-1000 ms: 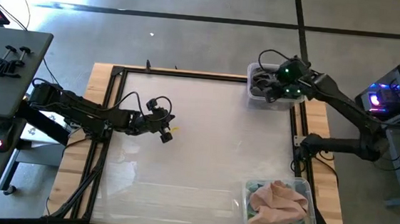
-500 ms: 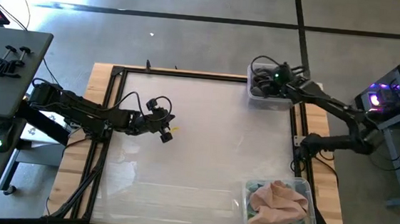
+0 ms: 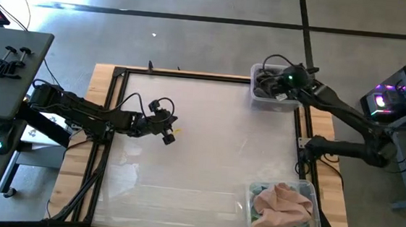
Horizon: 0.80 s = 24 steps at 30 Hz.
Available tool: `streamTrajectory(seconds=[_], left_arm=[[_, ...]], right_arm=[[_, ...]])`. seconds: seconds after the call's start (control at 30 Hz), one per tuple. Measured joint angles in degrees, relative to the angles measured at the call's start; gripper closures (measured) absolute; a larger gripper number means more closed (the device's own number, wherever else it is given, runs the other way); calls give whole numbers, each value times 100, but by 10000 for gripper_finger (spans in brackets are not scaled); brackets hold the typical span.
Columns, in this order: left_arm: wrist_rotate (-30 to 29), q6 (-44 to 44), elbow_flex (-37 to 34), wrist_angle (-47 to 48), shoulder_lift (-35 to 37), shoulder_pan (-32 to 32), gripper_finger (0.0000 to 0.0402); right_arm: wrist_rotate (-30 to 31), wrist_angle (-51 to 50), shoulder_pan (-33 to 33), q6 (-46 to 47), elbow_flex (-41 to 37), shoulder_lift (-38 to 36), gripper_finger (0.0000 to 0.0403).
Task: Sort towels by color in basket
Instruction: Return to Home Position
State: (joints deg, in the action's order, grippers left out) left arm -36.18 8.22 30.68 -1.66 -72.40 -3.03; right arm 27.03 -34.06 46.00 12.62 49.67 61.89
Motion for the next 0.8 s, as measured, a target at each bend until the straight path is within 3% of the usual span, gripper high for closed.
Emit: streamTrajectory(seconds=[0.17,0.37,0.63,0.8], left_arm=[[74,12,0,-257,0,-4,402],[1123,-254,0,-1120,-2,-4,401],[1938,-348,0,-1585,446,-4,401],[2309,-608,0,-1511,974,-4,401]], right_arm=[[-85,-160,-366,60,9,-668,262],[-747,-520,-1067,-147,9,-1356,262],[-2385,-396,-2572,-1035,-71,-2022,262],[-3487,826,-3368,-1377,-1059,-2630,262]])
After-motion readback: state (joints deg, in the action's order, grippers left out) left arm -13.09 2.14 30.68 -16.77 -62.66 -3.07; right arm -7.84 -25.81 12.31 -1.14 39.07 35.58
